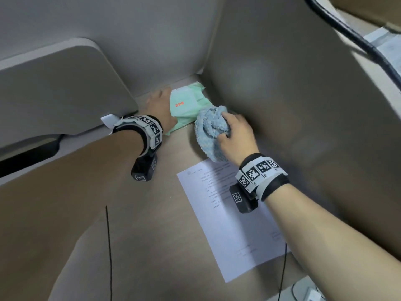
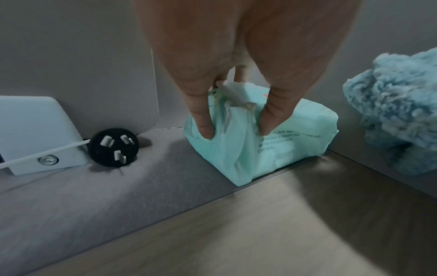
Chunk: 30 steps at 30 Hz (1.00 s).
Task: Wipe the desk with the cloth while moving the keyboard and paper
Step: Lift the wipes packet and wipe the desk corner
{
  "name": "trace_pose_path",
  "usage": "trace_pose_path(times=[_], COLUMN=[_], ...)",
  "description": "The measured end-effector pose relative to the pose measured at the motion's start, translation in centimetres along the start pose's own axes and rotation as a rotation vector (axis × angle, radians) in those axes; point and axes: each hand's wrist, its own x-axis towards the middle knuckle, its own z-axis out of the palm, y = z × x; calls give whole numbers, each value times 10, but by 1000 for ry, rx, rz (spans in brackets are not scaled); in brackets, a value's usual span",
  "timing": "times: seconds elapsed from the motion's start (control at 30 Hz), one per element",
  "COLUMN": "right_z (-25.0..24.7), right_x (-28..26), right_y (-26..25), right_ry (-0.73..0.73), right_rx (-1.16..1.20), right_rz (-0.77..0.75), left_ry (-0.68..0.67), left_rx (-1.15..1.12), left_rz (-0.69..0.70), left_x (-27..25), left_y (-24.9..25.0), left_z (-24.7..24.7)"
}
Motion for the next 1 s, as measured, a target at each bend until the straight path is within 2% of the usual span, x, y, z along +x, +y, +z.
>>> trace_pose_path(times=[0.1,0.2,0.3,0.5,0.6,0.7,0.73,0.8,0.93,1.0], right_z=[6,19,39,110,152,196,210,245,301,304], right_x=[-1,-5,-12,-48,-66,-73,-74,-79,-119,-124], right_y=[-7,-26,-54,-129,-151,-161,-165,-172,-198,-198], right_ry=[-11,-69,-134,-296,-335,-451,-498,-550,-643,-668], right_rx=[-11,-37,-44,-114,-246,-435,-538,-675,-714,-746], right_rz=[1,-20,-63,-204,-285,-242,-223,-315,-541,-582], left_ry=[-19,23,17,-68,-101,-175,-207,-251,-305,-322], left_rx=[-62,-111,-139,-30,20,83,106,123,76,98], left_rz=[-19,-37,-141,-391,-477,-548,-553,-551,-518,-462], left_x=[-6,-34,-77,-171,-218,-260,-270,-287,-308,-312], left_y=[-5,-22,-59,-193,-257,-304,-317,-339,-363,-366], left_z=[-4,-16,-24,-42,-54,-59,-60,-60,-52,-47])
